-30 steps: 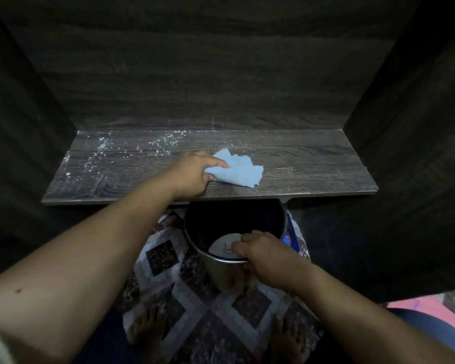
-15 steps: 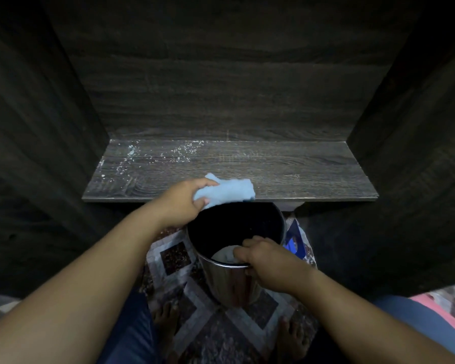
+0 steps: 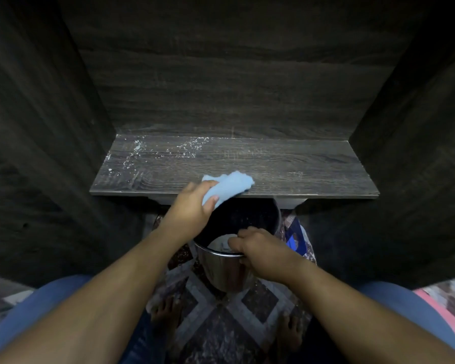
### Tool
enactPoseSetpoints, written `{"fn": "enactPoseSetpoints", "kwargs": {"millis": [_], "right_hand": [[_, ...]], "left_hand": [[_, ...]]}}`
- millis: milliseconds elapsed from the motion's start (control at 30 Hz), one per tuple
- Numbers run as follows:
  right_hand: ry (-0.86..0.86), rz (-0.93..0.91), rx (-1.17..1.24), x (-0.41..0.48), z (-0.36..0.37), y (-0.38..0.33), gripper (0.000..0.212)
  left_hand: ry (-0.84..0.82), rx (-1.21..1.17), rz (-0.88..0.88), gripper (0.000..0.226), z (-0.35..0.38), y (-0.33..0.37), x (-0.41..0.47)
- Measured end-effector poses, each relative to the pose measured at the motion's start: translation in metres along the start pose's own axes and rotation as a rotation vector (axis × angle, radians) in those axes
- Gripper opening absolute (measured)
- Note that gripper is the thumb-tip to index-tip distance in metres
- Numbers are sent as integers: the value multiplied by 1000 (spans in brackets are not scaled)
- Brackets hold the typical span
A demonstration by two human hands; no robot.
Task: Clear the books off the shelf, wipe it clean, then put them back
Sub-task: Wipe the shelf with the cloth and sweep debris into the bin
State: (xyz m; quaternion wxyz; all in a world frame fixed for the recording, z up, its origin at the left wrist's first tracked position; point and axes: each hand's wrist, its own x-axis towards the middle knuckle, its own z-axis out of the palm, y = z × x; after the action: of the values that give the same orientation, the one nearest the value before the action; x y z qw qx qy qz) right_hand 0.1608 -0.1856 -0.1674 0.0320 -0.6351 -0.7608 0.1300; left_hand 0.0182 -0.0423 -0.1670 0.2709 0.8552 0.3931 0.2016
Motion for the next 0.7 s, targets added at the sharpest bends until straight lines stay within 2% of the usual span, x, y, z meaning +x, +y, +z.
{"fn": "enactPoseSetpoints", "kwargs": {"millis": [67, 133, 267, 467, 700], "right_hand": [[12, 0, 5, 1, 1, 0, 23], [20, 0, 8, 4, 3, 0, 25], [20, -13, 16, 9, 6, 2, 27], [43, -47, 34, 27, 11, 7, 17], [39, -60, 43, 53, 17, 12, 29]], "left_hand": [[111, -54, 23, 38, -4, 5, 1], [126, -51, 24, 39, -6, 2, 1], [-143, 70, -4, 39, -2, -11, 1], [70, 13, 75, 37, -31, -12, 32], [150, 141, 132, 39, -62, -39, 99]]}}
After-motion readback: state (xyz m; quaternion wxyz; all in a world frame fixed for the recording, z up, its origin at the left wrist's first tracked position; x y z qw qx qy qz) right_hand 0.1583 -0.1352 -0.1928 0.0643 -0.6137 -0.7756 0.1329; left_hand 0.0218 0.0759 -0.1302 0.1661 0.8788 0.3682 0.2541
